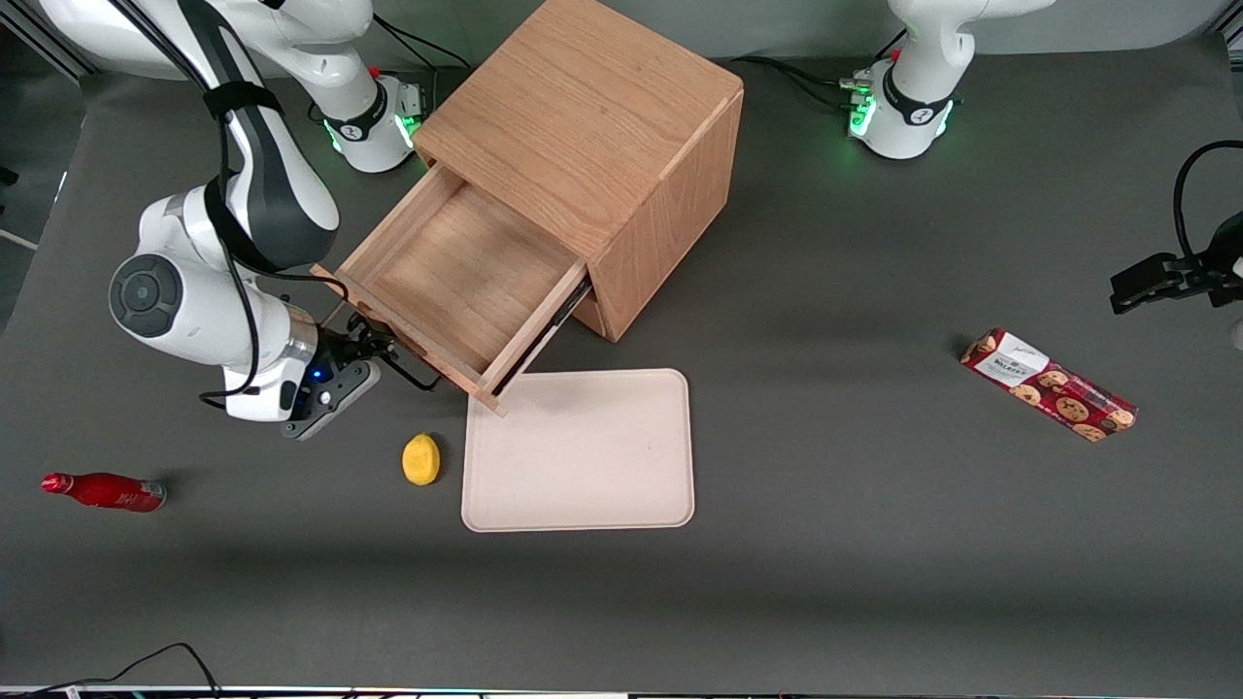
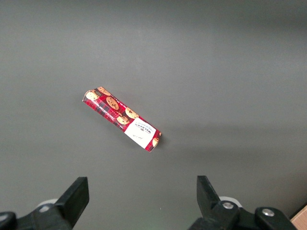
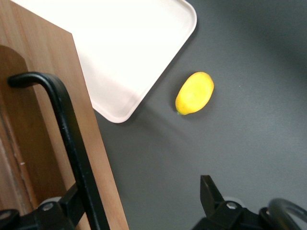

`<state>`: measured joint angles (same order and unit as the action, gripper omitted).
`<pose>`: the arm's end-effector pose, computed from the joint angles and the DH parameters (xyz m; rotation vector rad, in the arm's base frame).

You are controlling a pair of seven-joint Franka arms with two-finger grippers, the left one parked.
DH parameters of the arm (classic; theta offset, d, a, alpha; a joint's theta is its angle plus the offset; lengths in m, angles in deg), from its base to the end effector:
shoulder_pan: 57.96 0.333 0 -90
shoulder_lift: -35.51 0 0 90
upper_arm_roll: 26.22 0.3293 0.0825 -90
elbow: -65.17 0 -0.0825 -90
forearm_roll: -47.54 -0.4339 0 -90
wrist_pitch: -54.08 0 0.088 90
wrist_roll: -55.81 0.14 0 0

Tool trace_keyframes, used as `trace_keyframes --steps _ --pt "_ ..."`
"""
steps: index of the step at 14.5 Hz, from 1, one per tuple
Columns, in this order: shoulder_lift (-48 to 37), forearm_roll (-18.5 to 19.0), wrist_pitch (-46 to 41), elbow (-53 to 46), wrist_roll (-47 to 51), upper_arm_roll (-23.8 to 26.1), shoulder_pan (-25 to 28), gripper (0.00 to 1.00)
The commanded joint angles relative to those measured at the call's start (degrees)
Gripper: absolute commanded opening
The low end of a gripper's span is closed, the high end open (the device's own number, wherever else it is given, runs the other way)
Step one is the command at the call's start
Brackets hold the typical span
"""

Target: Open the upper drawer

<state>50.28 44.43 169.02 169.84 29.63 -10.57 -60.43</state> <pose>0.6419 0.1484 0.3489 -2.8550 -0.9717 0.0845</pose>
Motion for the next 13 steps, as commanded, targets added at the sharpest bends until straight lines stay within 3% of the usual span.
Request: trace_keyframes --steps 1,13 --pt "1.4 0.8 0.3 -2.0 -1.0 0.0 -0.5 1.0" --pt "2.5 1.2 0.3 -3.7 -1.0 -0.8 -1.7 1.0"
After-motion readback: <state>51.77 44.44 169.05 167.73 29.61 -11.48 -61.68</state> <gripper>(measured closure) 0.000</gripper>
